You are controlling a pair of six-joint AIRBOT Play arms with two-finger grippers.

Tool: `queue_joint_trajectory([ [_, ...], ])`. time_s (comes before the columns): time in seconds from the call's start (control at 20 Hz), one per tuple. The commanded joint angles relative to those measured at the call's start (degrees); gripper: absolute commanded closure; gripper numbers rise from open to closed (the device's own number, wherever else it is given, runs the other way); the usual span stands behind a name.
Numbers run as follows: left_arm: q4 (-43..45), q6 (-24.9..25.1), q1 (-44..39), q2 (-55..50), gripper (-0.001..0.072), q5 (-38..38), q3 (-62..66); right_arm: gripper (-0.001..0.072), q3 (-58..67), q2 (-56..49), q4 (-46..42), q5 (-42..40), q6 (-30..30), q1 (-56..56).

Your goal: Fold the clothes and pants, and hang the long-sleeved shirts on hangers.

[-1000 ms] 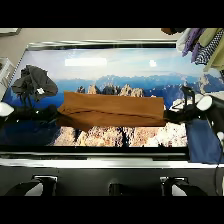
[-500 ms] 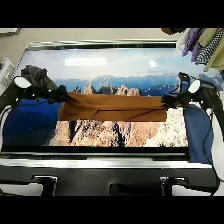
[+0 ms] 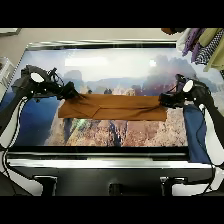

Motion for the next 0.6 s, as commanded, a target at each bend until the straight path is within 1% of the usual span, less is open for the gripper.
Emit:
queue_joint_trajectory([
  [0.0, -0.04, 0.07, 0.15, 0.13, 0.0376, 0.15, 1.79, 0.0317, 3.82, -0.61, 7.3, 7.02, -1.55, -4.52],
  [0.1, 0.17, 1.2, 0.52, 1.53, 0.0375, -0.17, 3.13, 0.0302, 4.33, -1.03, 18.45, 8.33, -4.74, -11.39],
  [0.15, 0.76, 1.2, 0.55, 2.27, 0.0376, -0.33, 3.78, 0.0277, 4.28, -1.95, 22.36, 9.27, -6.36, -14.32],
  [0.2, 1.38, 1.2, 0.55, 3.02, 0.0376, -0.31, 4.24, 0.0207, 4.28, -3.37, 25.38, 10.86, -8.11, -16.74],
  [0.25, 1.7, 1.22, 0.52, 3.87, 0.0376, -0.26, 4.44, 0.0177, 4.28, -5.01, 27.34, 12.85, -10.38, -18.32],
  [0.4, 2.14, 1.38, 0.5, 5.86, 0.0375, -0.33, 4.48, 0.0176, 4.28, -9.03, 28.33, 15.78, -16.63, -18.69],
  [0.55, 2.14, 1.4, 0.5, 6.73, 0.0375, -0.35, 4.5, 0.0177, 4.28, -11.74, 28.44, 14.86, -19.32, -18.27],
])
